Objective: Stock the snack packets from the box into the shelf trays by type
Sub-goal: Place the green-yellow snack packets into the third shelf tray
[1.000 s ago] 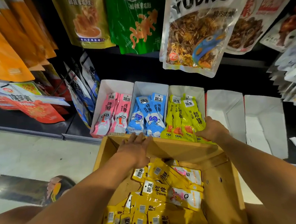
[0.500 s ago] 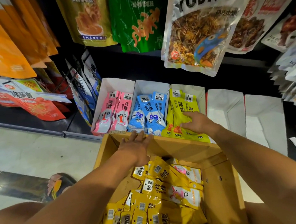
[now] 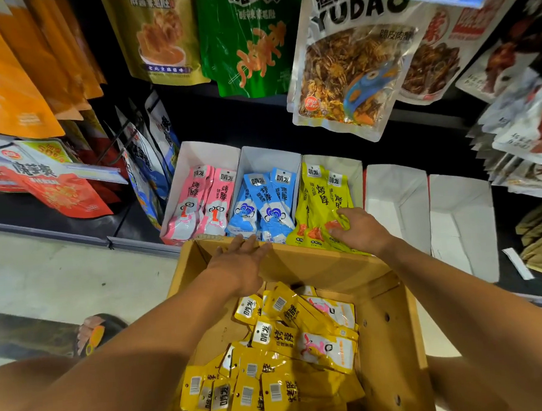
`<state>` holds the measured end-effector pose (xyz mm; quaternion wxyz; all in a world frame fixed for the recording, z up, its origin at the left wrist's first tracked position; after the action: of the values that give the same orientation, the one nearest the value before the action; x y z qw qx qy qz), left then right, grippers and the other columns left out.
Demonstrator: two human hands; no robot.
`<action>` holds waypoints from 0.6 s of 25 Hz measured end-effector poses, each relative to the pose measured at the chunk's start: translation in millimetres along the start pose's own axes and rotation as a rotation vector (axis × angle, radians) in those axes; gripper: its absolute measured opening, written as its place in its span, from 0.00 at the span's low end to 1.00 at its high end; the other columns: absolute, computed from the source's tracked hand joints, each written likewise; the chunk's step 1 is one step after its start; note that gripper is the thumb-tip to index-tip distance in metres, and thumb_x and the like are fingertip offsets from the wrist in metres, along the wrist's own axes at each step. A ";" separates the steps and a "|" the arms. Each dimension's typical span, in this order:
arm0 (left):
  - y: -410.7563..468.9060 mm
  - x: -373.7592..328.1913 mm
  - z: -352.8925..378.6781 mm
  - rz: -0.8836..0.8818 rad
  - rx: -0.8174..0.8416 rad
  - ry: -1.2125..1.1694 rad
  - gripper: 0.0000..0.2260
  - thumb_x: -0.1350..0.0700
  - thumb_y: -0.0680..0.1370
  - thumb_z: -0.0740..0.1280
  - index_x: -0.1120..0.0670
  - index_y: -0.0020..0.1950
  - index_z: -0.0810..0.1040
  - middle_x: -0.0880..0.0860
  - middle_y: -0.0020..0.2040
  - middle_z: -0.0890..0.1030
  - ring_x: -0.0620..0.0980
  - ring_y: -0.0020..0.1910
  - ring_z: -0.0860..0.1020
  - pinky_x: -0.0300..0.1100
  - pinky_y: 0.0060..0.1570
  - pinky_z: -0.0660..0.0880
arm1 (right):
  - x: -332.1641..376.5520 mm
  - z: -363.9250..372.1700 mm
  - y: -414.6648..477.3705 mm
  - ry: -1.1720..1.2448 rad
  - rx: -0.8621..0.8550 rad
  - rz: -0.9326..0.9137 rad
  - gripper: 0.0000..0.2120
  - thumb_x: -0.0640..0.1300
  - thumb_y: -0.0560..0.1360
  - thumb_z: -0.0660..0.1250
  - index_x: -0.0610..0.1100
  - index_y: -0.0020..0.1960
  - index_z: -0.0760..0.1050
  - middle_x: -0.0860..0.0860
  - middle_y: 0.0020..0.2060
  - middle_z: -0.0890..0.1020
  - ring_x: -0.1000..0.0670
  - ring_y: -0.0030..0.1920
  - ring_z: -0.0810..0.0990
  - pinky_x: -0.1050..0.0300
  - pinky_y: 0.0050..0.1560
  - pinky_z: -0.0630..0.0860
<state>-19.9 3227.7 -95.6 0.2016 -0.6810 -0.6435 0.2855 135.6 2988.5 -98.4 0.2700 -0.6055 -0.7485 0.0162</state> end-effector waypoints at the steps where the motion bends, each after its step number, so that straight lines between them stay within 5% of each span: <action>1: -1.1 0.9 -0.1 0.005 -0.015 0.012 0.37 0.45 0.83 0.62 0.40 0.83 0.41 0.48 0.84 0.37 0.55 0.82 0.38 0.63 0.80 0.47 | 4.3 -2.5 -6.5 0.004 -0.024 -0.017 0.32 0.62 0.77 0.66 0.48 0.76 0.66 0.46 0.74 0.68 0.43 0.72 0.68 0.49 0.69 0.68; 9: -63.2 -1.4 40.2 0.061 -0.109 0.049 0.31 0.37 0.84 0.54 0.42 0.83 0.48 0.51 0.85 0.44 0.57 0.83 0.42 0.63 0.79 0.47 | 53.3 11.0 -107.5 0.089 -0.155 -0.168 0.22 0.52 0.77 0.69 0.51 0.70 0.73 0.48 0.70 0.72 0.45 0.70 0.70 0.49 0.70 0.69; 15: -136.9 6.6 131.5 -0.021 -0.044 -0.076 0.28 0.36 0.84 0.46 0.43 0.83 0.51 0.50 0.85 0.49 0.55 0.83 0.45 0.59 0.79 0.47 | 46.3 103.8 -174.0 0.058 0.088 -0.130 0.21 0.49 0.74 0.72 0.50 0.66 0.75 0.48 0.61 0.79 0.45 0.64 0.76 0.51 0.60 0.74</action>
<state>-209.3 3234.4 -107.9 0.1650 -0.6672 -0.6640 0.2945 -70.2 3016.0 -108.1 0.3186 -0.5431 -0.7767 0.0139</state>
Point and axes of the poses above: each hand's wrist, its own y-axis towards the middle knuckle, its own z-axis out of the palm, x = y × z, the point moved 10 cm from there along y, towards the middle knuckle
